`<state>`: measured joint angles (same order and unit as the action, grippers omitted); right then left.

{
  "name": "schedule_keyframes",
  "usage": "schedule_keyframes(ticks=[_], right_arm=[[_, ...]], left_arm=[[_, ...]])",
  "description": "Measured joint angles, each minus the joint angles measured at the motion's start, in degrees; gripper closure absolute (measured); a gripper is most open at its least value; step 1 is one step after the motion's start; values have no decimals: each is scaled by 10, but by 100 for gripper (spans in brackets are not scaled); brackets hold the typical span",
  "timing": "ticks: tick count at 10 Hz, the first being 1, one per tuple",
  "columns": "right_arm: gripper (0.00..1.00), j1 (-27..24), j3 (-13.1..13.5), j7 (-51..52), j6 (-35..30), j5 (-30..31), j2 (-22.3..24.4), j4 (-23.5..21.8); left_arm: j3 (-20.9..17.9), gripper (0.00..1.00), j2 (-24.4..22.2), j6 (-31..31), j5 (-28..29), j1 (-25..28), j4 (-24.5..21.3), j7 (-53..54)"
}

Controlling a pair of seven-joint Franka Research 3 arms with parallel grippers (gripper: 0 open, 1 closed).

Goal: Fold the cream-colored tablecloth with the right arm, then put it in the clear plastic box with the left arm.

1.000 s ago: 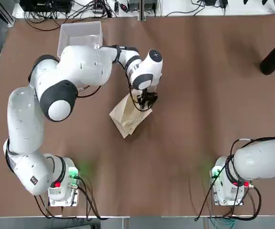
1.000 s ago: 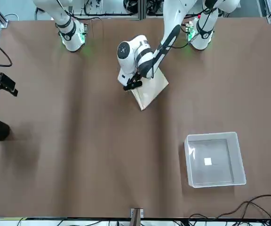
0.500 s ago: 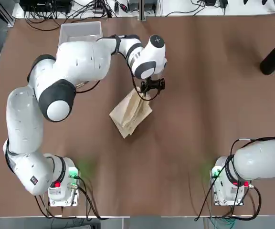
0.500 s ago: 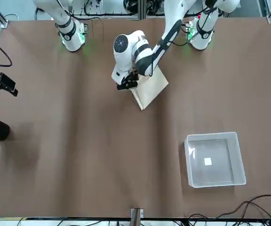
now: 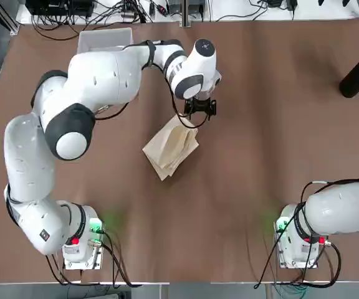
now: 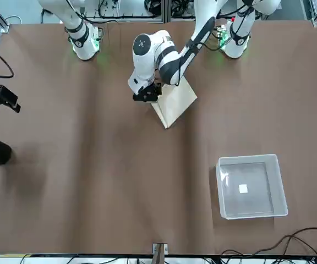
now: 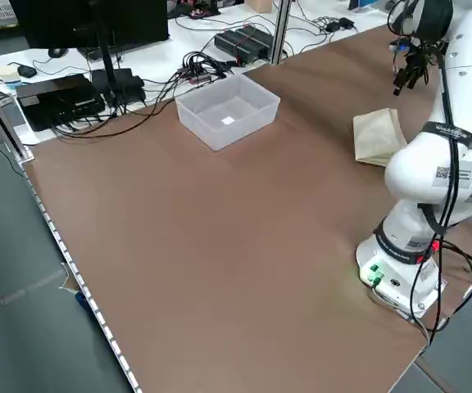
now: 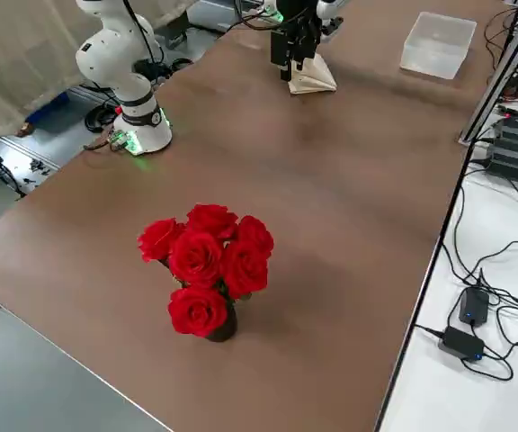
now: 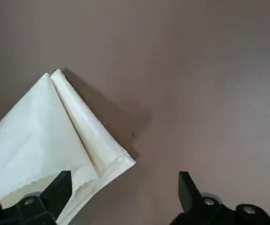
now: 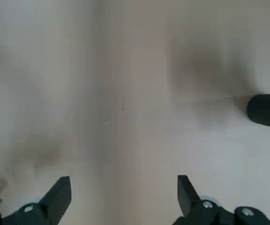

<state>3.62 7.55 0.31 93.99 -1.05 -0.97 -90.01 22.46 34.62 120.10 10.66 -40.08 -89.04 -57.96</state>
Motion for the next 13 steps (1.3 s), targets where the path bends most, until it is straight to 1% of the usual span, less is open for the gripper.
schedule_keyframes(ticks=[1, 2, 3, 4, 5, 6, 7, 8, 9, 10, 12, 13], right_arm=[[0, 0, 0, 0, 0, 0, 0, 0], [0, 0, 0, 0, 0, 0, 0, 0], [0, 1, 0, 0, 0, 0, 0, 0], [0, 1, 0, 0, 0, 0, 0, 0], [0, 2, 0, 0, 0, 0, 0, 0], [0, 2, 0, 0, 0, 0, 0, 0], [0, 3, 0, 0, 0, 0, 0, 0], [0, 3, 0, 0, 1, 0, 0, 0], [0, 4, 0, 0, 1, 0, 0, 0], [0, 5, 0, 0, 1, 0, 0, 0], [0, 6, 1, 0, 1, 0, 0, 0], [0, 6, 1, 0, 1, 0, 0, 0]], left_arm=[[6, 0, -4, -3, -5, 13, -8, 45], [20, 0, -6, -4, -20, 45, -19, 101], [49, 0, -7, -4, -31, 98, -31, 155], [89, 0, -10, -4, -33, 162, -45, 197], [137, 0, -17, -6, -34, 234, -67, 235], [194, 1, -22, -8, -34, 313, -94, 273], [235, 0, -22, -9, -35, 376, -116, 310], [248, 0, -22, -9, -36, 409, -133, 346], [248, 0, -16, -8, -42, 427, -145, 383], [249, 0, -5, -8, -58, 446, -154, 435], [263, 0, 13, -7, -102, 501, -173, 542], [267, 0, 22, -3, -109, 516, -184, 574]])
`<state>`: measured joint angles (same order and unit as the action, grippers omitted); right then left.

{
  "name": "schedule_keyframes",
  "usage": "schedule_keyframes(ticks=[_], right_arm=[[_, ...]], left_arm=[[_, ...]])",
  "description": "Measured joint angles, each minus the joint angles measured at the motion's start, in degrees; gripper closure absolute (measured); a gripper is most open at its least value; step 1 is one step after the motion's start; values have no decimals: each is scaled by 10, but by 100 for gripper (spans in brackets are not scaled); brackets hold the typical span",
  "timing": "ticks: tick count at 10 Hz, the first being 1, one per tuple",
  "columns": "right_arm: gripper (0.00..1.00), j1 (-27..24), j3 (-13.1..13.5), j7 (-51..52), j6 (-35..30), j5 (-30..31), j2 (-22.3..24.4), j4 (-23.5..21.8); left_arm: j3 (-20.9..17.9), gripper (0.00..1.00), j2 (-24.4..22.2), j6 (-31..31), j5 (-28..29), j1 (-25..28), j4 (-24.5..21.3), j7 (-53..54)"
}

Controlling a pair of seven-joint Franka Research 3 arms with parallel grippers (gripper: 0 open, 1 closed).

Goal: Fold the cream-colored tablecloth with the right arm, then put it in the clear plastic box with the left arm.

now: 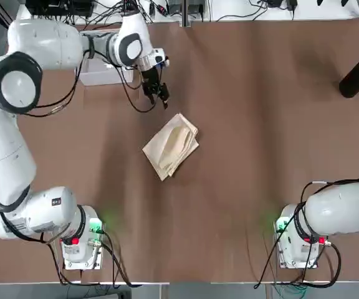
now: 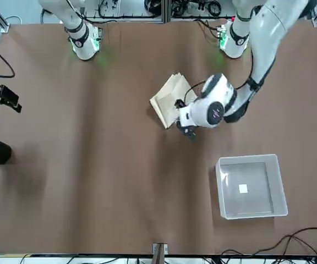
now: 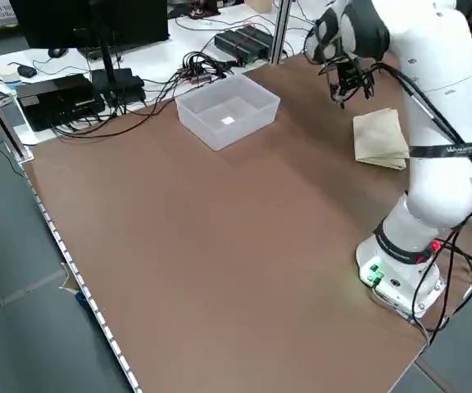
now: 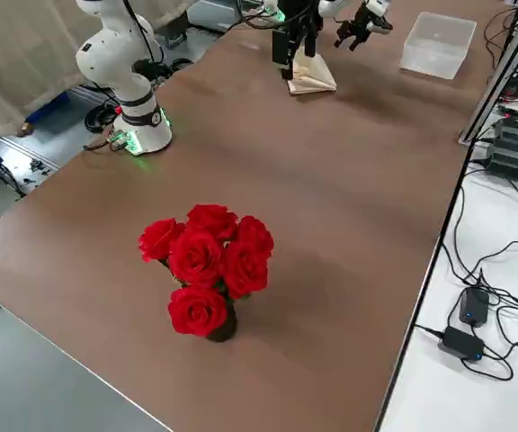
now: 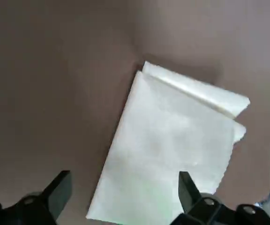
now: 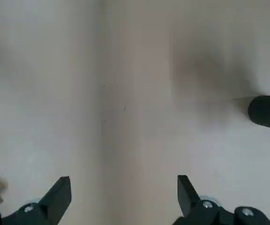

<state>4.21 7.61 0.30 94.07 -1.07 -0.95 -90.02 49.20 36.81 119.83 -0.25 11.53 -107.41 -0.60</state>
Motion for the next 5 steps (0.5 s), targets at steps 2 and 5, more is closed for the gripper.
schedule_keyframes(ticks=[2, 5], right_arm=[[0, 0, 0, 0, 0, 0, 0, 0], [0, 0, 0, 0, 0, 0, 0, 0]], left_arm=[[2, 0, 33, 46, -3, 4, -9, 34], [3, 0, 86, 112, -3, -2, -4, 63]])
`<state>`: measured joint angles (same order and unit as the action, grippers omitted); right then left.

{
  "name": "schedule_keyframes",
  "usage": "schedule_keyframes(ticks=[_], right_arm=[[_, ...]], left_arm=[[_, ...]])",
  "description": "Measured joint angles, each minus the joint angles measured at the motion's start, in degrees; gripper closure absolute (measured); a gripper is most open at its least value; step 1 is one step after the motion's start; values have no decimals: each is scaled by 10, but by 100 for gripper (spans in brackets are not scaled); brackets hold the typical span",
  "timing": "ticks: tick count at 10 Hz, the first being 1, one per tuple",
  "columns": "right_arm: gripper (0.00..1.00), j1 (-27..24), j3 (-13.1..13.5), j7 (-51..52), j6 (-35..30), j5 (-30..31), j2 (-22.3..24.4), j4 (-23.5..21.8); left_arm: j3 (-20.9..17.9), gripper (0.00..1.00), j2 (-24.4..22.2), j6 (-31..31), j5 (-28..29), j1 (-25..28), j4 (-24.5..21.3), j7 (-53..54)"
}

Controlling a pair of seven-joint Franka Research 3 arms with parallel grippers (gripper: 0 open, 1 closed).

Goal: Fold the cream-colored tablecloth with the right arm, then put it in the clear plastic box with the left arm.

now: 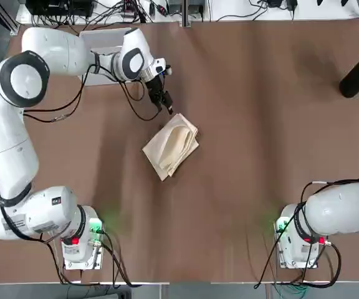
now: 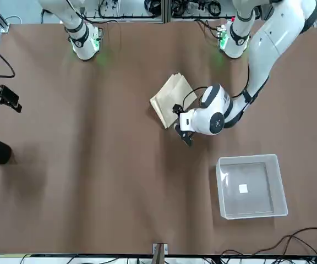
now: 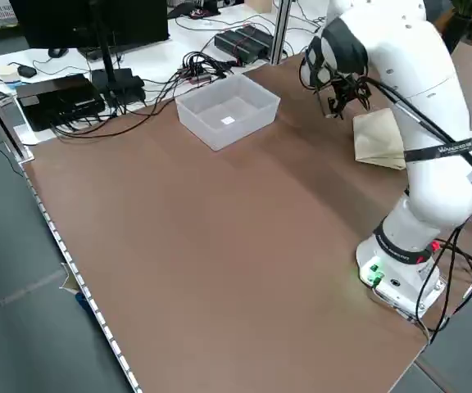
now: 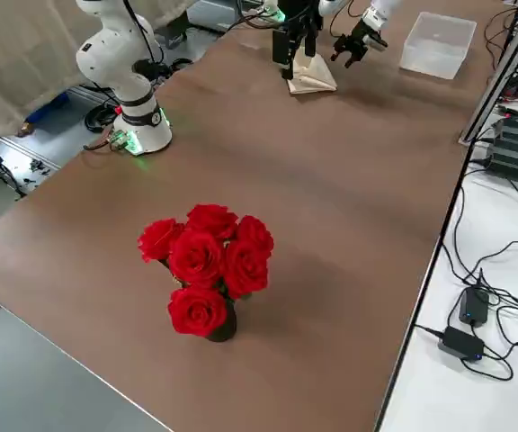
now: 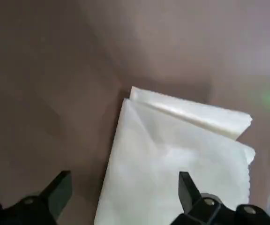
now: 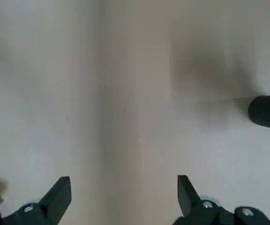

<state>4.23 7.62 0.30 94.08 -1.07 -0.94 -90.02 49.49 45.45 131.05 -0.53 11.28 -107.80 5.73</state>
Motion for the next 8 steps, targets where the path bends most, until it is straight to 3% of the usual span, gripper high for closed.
schedule_keyframes(ticks=[6, 8], right_arm=[[0, 0, 1, 0, 0, 0, 0, 0], [0, 0, 2, 0, 0, 0, 0, 0]], left_arm=[[-20, 0, 22, 2, 0, -3, 23, 46], [-36, 0, 48, 10, -4, -34, 23, 50]])
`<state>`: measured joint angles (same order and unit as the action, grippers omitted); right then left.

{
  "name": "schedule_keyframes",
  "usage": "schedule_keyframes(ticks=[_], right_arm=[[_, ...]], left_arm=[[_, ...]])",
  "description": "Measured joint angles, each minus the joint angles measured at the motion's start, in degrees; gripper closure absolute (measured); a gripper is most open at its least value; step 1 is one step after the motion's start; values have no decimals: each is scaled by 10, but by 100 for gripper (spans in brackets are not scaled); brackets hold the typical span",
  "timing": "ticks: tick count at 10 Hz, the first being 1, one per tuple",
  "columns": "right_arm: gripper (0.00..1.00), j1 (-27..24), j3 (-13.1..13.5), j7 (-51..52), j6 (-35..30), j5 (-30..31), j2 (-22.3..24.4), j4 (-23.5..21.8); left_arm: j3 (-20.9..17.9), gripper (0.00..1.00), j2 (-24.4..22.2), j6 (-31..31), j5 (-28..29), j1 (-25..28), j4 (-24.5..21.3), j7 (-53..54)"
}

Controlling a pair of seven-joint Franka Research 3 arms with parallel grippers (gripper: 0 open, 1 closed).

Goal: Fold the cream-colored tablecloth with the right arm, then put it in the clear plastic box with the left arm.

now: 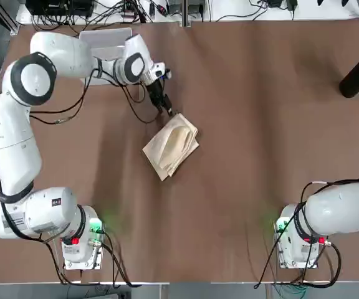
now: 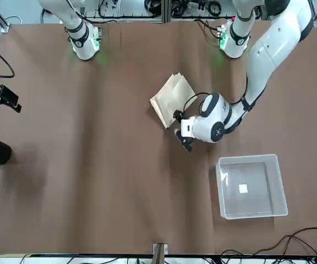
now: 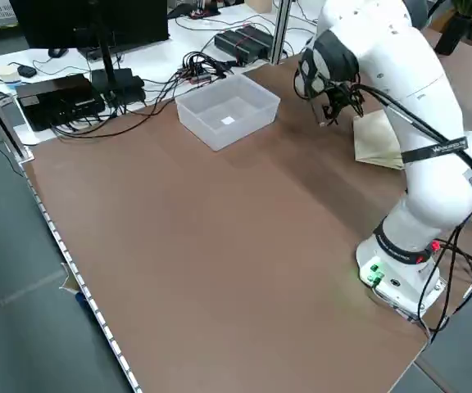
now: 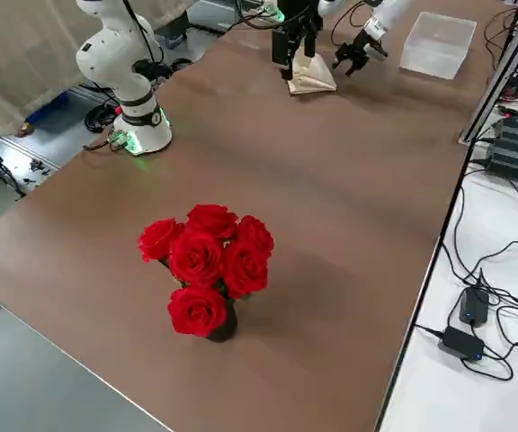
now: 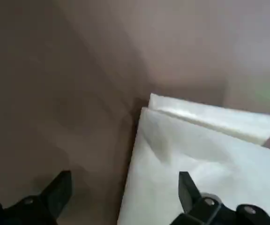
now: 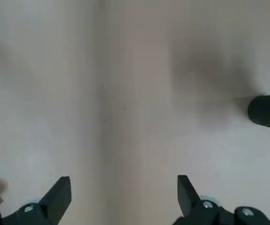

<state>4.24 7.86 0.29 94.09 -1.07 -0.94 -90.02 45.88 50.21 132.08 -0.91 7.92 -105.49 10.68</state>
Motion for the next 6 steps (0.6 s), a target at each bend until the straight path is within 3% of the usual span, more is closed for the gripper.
schedule_keyframes(ticks=[2, 6], right_arm=[[0, 0, 3, 0, 0, 0, 0, 0], [0, 0, 4, 0, 0, 0, 0, 0]], left_arm=[[-5, 0, 6, 14, -10, -36, 5, -2], [-6, 0, 8, 14, -11, -45, 3, -4]])
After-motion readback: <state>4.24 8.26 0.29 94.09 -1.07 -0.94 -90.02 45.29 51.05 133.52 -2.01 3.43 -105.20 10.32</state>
